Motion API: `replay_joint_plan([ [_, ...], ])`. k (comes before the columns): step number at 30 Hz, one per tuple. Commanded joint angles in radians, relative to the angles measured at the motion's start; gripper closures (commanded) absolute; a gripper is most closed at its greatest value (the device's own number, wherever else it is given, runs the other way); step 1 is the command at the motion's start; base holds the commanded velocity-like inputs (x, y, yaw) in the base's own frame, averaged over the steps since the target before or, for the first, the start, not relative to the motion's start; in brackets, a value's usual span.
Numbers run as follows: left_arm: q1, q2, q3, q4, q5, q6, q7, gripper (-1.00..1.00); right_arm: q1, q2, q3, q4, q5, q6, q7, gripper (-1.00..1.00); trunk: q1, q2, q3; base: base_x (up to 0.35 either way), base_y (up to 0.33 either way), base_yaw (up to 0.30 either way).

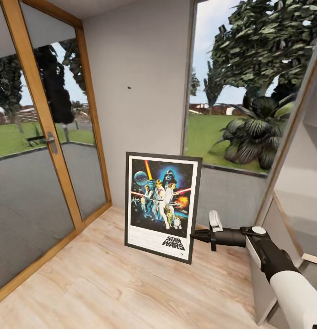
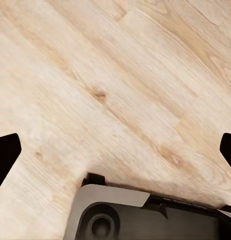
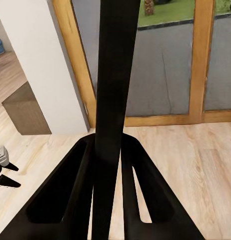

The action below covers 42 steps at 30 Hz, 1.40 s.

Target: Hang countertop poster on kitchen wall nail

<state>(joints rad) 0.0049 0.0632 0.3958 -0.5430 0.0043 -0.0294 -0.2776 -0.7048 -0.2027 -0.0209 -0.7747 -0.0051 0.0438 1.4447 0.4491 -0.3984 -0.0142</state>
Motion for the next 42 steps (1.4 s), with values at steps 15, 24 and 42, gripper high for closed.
replay_joint_plan([
  [15, 0.000, 0.000, 0.004, 0.000, 0.000, -0.001, -0.006, -1.00, -0.001, 0.000, -0.001, 0.000, -0.001, 0.008, 0.006, 1.00, 0.001, -0.002, -0.001, 0.199, 0.314, 0.000],
  [24, 0.000, 0.000, 0.004, 0.000, 0.000, -0.001, -0.006, -1.00, -0.001, 0.000, -0.001, 0.000, -0.001, 0.008, 0.006, 1.00, 0.001, -0.002, -0.001, 0.200, 0.314, 0.000],
  [42, 0.000, 0.000, 0.004, 0.000, 0.000, -0.001, -0.006, -1.00, -0.001, 0.000, -0.001, 0.000, -0.001, 0.008, 0.006, 1.00, 0.001, -0.002, -0.001, 0.199, 0.314, 0.000],
])
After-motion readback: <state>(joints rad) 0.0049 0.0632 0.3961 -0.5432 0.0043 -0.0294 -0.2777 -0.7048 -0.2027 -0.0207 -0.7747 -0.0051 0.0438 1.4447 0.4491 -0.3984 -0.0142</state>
